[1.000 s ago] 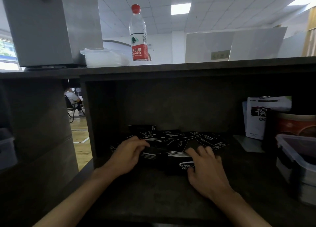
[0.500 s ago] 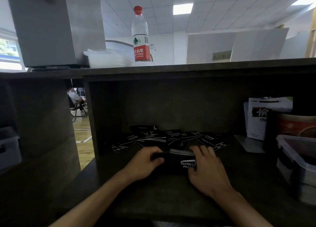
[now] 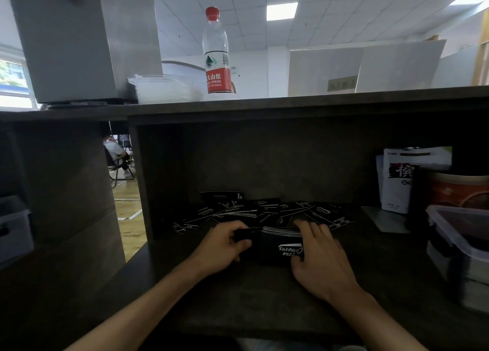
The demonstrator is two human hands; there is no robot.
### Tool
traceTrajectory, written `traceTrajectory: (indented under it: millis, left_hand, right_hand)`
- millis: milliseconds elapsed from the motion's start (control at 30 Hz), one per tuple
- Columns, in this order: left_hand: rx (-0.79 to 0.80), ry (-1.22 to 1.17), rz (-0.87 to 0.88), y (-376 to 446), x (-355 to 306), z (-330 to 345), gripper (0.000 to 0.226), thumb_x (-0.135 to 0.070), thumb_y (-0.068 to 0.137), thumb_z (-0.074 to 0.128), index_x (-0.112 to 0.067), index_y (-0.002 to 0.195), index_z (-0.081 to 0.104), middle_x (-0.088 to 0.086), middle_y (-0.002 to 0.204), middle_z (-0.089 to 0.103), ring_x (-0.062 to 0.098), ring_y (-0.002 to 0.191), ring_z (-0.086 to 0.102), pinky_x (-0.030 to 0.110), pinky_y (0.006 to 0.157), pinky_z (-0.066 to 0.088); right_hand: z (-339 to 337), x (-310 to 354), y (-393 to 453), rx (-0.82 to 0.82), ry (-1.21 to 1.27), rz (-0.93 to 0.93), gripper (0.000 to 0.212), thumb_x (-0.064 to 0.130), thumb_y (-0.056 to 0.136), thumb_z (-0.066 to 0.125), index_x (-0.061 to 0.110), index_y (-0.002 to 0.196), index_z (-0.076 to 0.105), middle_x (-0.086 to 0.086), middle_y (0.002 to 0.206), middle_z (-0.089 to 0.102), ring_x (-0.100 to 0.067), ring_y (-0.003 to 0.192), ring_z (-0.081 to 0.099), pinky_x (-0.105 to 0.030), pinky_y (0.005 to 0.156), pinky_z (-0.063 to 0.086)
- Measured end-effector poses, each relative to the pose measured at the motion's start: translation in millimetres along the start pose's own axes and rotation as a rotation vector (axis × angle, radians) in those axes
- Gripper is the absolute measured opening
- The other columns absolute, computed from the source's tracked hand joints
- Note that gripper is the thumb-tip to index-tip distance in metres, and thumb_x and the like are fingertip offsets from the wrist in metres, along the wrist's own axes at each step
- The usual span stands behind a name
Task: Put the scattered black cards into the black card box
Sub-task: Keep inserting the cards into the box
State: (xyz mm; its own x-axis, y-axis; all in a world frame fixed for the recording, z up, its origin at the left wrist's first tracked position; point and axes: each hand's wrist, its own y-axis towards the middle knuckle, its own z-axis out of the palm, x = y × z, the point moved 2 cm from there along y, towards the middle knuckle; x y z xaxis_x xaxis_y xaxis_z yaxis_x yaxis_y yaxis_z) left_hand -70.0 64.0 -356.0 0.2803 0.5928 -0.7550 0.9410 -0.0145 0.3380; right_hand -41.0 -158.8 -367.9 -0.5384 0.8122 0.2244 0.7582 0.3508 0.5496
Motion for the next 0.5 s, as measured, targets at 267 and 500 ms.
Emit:
traceTrajectory:
  millis: [267,500]
  left_hand:
    - [-0.064,-0.131,-0.042,3.2,7.9,-1.1,0.018,-0.017,0.098,0.054,-0.030,0.092,0.064,-0.002,0.096,0.071,0.021,0.056,0.069,0.022,0.049,0.048]
    - [-0.166,-0.704,-0.247,9.7,17.8,-13.1,0.020,-0.015,0.098,0.053,-0.004,0.106,0.068,0.014,0.115,0.066,0.024,0.100,0.071,0.030,0.079,0.058]
  right_hand:
    - [-0.1,-0.7,0.1,-0.001,0.015,-0.002,0.072,0.035,0.086,0.056,0.030,0.149,0.022,0.007,0.140,0.041,-0.012,0.126,0.036,-0.031,0.105,0.039]
    - [-0.2,0.2,0.7,-0.001,0.017,0.000,0.072,0.034,0.085,0.058,0.029,0.148,0.023,0.007,0.138,0.044,-0.011,0.125,0.038,-0.033,0.104,0.040]
